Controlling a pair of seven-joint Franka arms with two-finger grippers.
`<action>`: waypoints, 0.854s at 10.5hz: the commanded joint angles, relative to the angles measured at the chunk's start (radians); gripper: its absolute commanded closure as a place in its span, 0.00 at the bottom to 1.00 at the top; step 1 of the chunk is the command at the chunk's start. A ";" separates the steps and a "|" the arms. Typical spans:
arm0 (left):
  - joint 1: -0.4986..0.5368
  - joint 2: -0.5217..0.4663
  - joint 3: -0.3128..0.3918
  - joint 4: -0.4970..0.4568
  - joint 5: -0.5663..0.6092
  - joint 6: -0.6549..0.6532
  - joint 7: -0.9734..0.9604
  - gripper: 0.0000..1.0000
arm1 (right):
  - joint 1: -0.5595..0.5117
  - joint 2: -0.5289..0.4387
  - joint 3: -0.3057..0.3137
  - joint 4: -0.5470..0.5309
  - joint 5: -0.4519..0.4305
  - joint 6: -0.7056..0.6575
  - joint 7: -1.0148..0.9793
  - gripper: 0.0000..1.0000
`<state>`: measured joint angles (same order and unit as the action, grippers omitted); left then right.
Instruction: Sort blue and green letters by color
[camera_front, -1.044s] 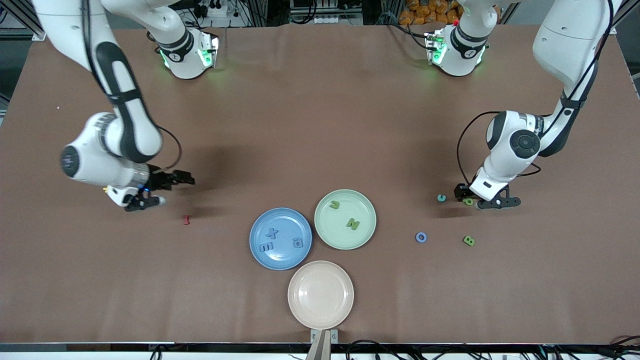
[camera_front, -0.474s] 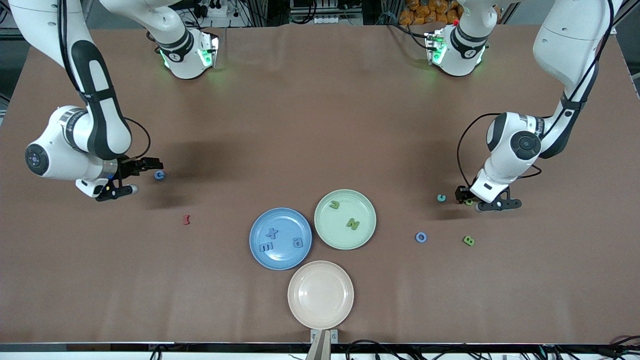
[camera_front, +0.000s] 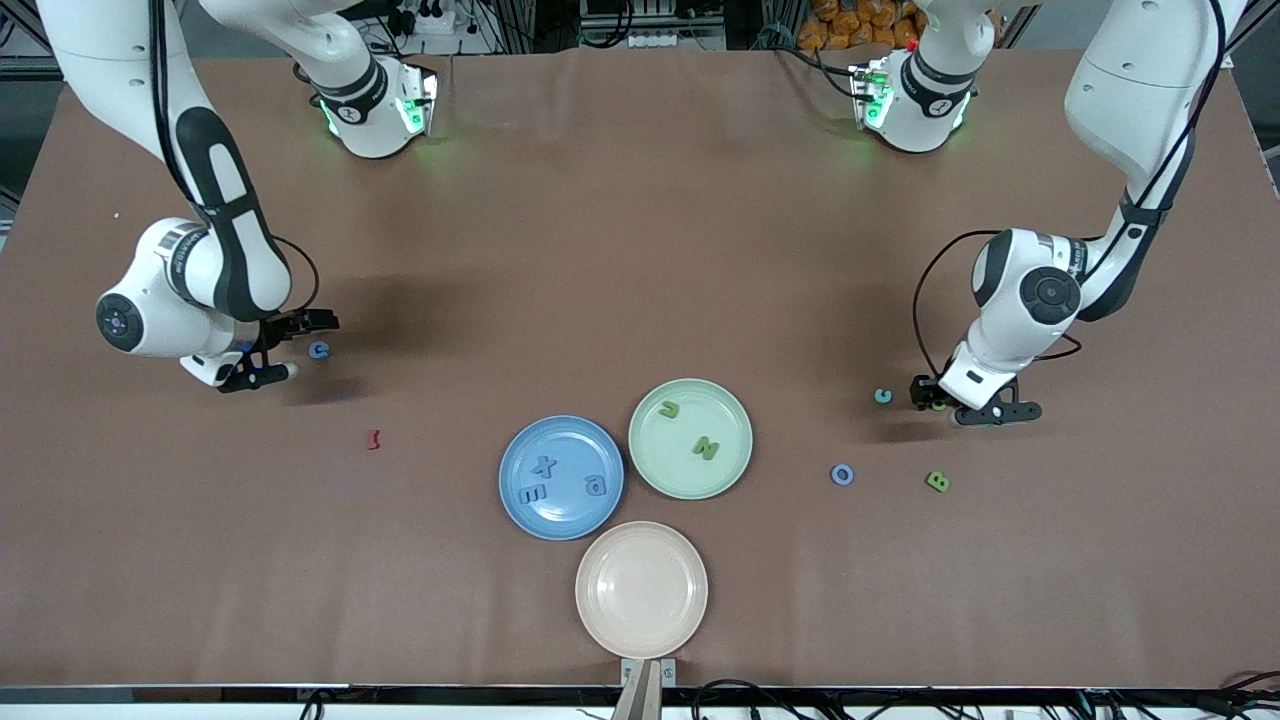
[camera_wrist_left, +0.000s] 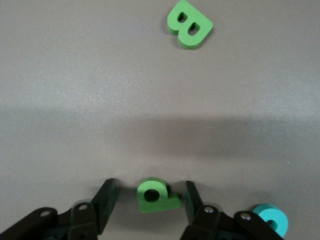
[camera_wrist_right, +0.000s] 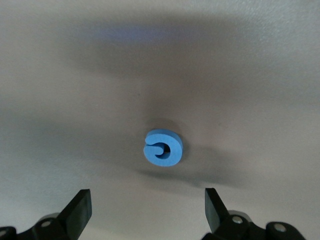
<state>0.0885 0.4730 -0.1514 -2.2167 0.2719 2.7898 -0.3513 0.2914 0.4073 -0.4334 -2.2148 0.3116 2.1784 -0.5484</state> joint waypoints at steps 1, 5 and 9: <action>0.004 0.022 -0.004 0.017 0.033 0.010 -0.022 0.83 | 0.012 0.040 -0.002 0.009 -0.003 0.065 0.011 0.00; -0.006 0.019 -0.005 0.017 0.033 0.010 -0.023 1.00 | 0.017 0.088 0.002 0.046 -0.003 0.075 0.011 0.00; -0.010 -0.030 -0.058 0.055 0.033 -0.019 -0.029 1.00 | 0.041 0.097 0.002 0.052 -0.002 0.075 0.031 0.00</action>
<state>0.0811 0.4709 -0.1670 -2.1923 0.2745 2.7898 -0.3512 0.3226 0.4839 -0.4308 -2.1810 0.3116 2.2530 -0.5375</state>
